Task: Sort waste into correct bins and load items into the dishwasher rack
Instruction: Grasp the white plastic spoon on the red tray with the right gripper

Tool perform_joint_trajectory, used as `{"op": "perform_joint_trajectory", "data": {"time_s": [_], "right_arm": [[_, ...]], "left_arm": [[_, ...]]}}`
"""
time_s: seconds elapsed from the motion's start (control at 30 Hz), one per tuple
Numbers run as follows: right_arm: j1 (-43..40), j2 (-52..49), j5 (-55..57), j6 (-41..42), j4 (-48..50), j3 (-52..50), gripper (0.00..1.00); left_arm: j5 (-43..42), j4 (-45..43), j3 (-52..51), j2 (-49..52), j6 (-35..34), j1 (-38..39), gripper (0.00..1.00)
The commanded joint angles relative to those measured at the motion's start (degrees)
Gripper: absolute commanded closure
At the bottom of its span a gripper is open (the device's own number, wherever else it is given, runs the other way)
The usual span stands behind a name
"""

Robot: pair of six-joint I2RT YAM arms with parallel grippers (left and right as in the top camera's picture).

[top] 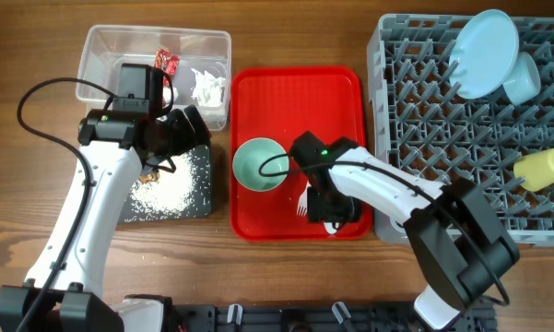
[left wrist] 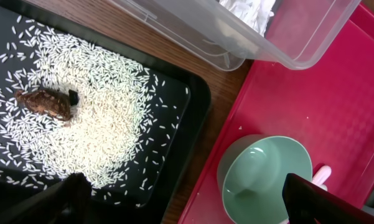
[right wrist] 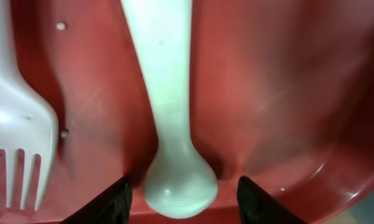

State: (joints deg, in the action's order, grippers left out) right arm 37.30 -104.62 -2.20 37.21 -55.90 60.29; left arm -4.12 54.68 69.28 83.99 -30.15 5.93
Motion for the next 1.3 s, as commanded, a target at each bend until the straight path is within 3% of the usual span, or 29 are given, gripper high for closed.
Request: {"op": "perform_joint_trajectory", "data": {"time_s": [0.0, 0.17, 0.4, 1.0, 1.27], "right_arm": [[-0.09, -1.16, -0.50, -3.28, 2.14, -2.47, 0.44], [-0.09, -1.16, -1.79, -6.21, 2.82, -2.47, 0.46], [-0.09, -1.16, -1.79, -6.19, 2.78, -2.47, 0.55], [-0.09, -1.16, -1.77, -5.68, 2.69, -2.47, 0.62], [-0.09, -1.14, -1.79, -5.73, 2.73, -2.45, 0.75]], "left_arm": [[0.96, 0.02, 0.11, -1.05, -0.15, -0.22, 0.00], [0.96, 0.04, 0.11, -1.05, -0.15, -0.22, 0.00], [0.96, 0.04, 0.11, -1.05, -0.15, -0.22, 0.00], [0.96, 0.07, 0.11, -1.05, -0.15, -0.22, 0.00], [0.96, 0.07, 0.11, -1.05, -0.15, -0.22, 0.00]]}}
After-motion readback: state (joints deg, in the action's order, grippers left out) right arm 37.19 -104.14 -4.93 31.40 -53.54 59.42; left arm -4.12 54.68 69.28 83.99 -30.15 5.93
